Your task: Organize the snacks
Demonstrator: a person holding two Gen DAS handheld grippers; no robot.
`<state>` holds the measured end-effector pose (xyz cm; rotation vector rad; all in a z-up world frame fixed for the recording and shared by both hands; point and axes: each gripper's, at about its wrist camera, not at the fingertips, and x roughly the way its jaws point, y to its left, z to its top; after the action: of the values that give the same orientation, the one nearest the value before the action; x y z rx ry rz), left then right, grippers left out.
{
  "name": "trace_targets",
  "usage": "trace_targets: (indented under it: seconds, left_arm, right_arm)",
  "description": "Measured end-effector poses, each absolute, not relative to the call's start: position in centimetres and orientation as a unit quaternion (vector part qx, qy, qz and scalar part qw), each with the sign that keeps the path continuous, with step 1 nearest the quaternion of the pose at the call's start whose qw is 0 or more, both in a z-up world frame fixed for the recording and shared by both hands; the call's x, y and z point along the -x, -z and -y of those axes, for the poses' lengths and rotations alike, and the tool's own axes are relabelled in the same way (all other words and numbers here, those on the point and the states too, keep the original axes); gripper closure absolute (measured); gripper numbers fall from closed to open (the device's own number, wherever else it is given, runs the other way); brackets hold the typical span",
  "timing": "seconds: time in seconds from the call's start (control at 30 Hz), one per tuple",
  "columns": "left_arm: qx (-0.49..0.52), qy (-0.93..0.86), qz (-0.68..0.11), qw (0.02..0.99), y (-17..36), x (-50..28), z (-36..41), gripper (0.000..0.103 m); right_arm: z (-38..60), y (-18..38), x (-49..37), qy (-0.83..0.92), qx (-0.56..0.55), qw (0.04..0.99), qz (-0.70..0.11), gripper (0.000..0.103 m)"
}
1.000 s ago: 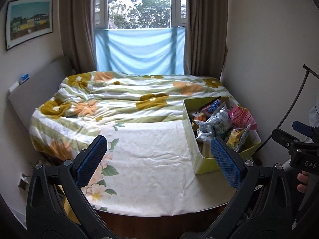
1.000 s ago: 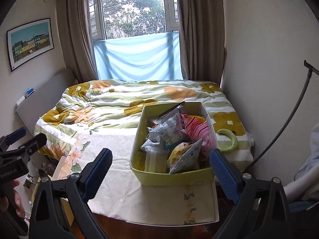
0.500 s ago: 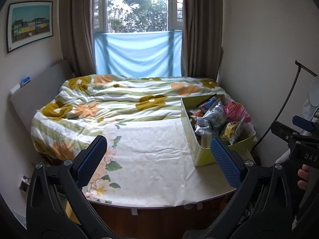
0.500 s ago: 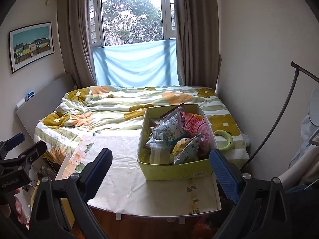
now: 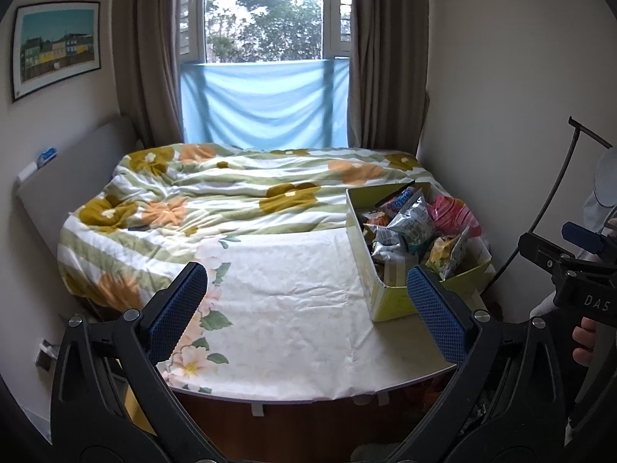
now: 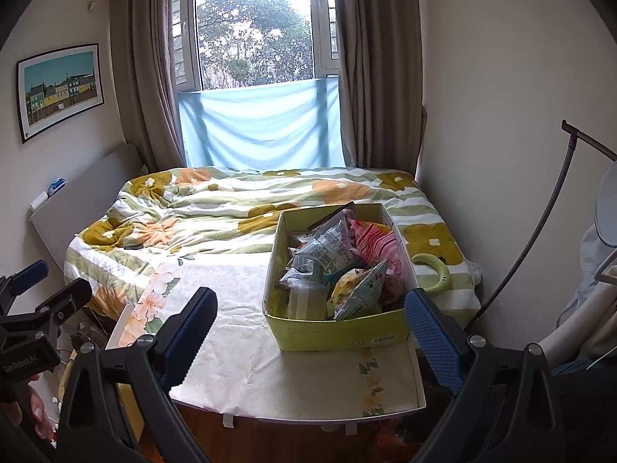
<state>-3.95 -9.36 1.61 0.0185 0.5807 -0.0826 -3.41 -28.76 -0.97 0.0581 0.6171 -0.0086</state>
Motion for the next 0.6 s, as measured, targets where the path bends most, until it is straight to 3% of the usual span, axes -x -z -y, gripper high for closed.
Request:
trace_targets:
  seconds: [0.6]
  left_arm:
    - [-0.011, 0.043, -0.291, 0.956, -1.08, 3.33, 9.73, 0.001]
  right_arm:
    - [28.89, 1.22, 3.33, 0.013, -0.024, 0.951, -0.307, 0.006]
